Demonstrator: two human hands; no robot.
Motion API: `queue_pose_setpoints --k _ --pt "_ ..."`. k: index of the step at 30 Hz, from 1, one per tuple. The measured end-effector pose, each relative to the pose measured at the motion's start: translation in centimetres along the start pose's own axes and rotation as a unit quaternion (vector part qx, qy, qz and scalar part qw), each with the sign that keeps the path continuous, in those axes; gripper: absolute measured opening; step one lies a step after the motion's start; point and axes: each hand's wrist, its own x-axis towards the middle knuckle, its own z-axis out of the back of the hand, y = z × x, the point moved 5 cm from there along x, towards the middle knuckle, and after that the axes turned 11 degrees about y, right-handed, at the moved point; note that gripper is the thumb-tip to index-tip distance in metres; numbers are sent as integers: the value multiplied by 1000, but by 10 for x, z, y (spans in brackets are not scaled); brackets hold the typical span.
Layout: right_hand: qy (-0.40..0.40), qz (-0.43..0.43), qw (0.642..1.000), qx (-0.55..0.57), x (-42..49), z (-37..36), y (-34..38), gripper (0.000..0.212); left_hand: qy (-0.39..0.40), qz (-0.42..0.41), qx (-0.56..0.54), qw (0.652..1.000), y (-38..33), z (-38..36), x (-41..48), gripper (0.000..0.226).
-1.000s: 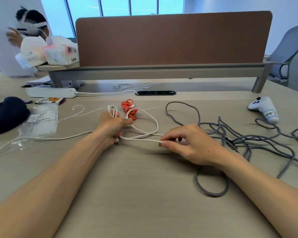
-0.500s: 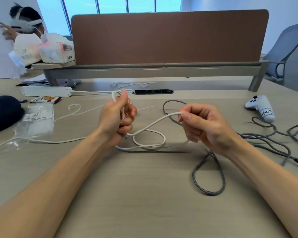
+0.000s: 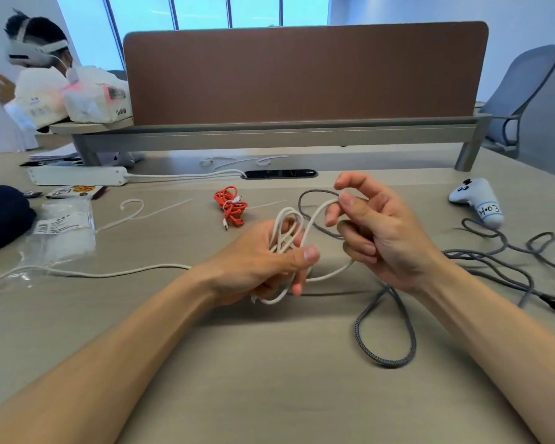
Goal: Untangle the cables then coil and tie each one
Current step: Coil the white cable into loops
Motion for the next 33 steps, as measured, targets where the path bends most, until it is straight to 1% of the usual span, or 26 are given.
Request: queue_pose_setpoints --k 3,5,7,10,12,14,17,22,25,29,33 --pt "14 -1 1000 -6 0 -3 -2 9 21 2 42 999 0 -5 1 27" --pt "16 0 1000 -13 0 -3 -3 11 7 2 41 999 0 -3 2 35" --pt "14 -6 1000 -27 0 -2 -3 16 -36 -15 -6 999 -1 3 3 40" --pt "15 -44 997 -64 0 -2 -8 21 -98 -76 -103 987 -10 14 1 38" --pt "23 -76 991 -110 0 -3 -12 20 -119 -89 -167 975 -15 18 -1 34" --pt "44 -92 983 -151 0 -6 -15 28 -133 -95 -223 961 -19 22 -4 32" --pt "59 -91 985 -133 0 -9 -18 34 -171 -114 -254 945 -20 29 -5 36" --pt "58 -113 988 -89 -2 -14 -21 28 -192 -123 -255 940 -18 31 -3 35" --pt "48 -124 986 -103 -2 -18 -24 27 -178 -124 -246 945 -18 24 0 32" --pt "54 -141 982 -117 -3 -23 -27 28 -163 -124 -197 959 -16 12 4 33" --pt "65 -158 975 -143 -4 -26 -27 28 -176 -116 -178 961 -11 8 6 32"
